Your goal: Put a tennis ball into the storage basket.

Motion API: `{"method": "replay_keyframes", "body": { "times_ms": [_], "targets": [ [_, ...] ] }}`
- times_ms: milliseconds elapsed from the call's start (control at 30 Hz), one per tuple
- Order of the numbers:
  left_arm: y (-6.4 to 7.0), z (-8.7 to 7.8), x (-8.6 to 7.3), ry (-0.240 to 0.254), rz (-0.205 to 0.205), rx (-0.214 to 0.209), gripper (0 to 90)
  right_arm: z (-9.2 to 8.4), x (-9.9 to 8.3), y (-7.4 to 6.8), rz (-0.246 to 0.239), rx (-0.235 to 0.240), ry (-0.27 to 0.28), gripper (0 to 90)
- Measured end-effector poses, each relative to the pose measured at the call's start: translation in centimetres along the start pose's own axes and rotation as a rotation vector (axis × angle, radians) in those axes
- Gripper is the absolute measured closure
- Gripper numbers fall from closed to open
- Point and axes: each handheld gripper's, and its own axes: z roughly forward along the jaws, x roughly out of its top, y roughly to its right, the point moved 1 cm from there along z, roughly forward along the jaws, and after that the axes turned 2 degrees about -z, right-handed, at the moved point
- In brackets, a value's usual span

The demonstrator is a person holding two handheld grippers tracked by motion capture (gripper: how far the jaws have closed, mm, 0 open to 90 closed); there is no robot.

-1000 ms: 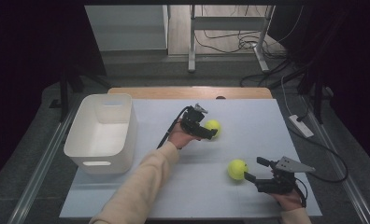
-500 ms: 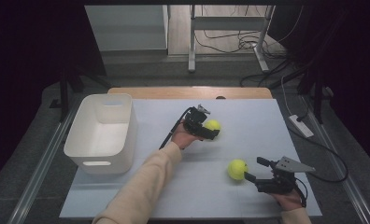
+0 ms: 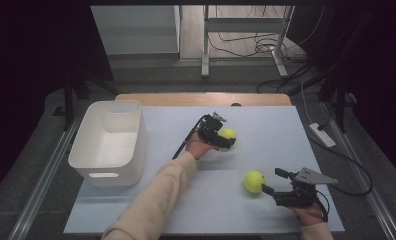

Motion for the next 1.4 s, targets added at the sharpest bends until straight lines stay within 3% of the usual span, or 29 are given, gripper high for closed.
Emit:
{"method": "replay_keyframes", "body": {
  "times_ms": [667,900,1133,1400],
  "targets": [
    [-0.3,1.6,0.4,-0.026,0.001,0.008,6.6,-0.1,0.0,0.0,-0.001,-0.005,0.005,15.2],
    [-0.2,2.0,0.3,-0.041,0.013,0.002,11.7,-0.1,0.0,0.0,-0.003,-0.004,0.000,15.2],
    [-0.1,2.2,0.2,-0.054,0.025,-0.026,25.2,0.0,0.0,0.0,-0.006,-0.007,0.001,15.2],
    [0.0,1.9,0.3,-0.064,0.053,-0.021,27.0,-0.1,0.0,0.0,-0.007,-0.008,-0.001,15.3]
  ]
}}
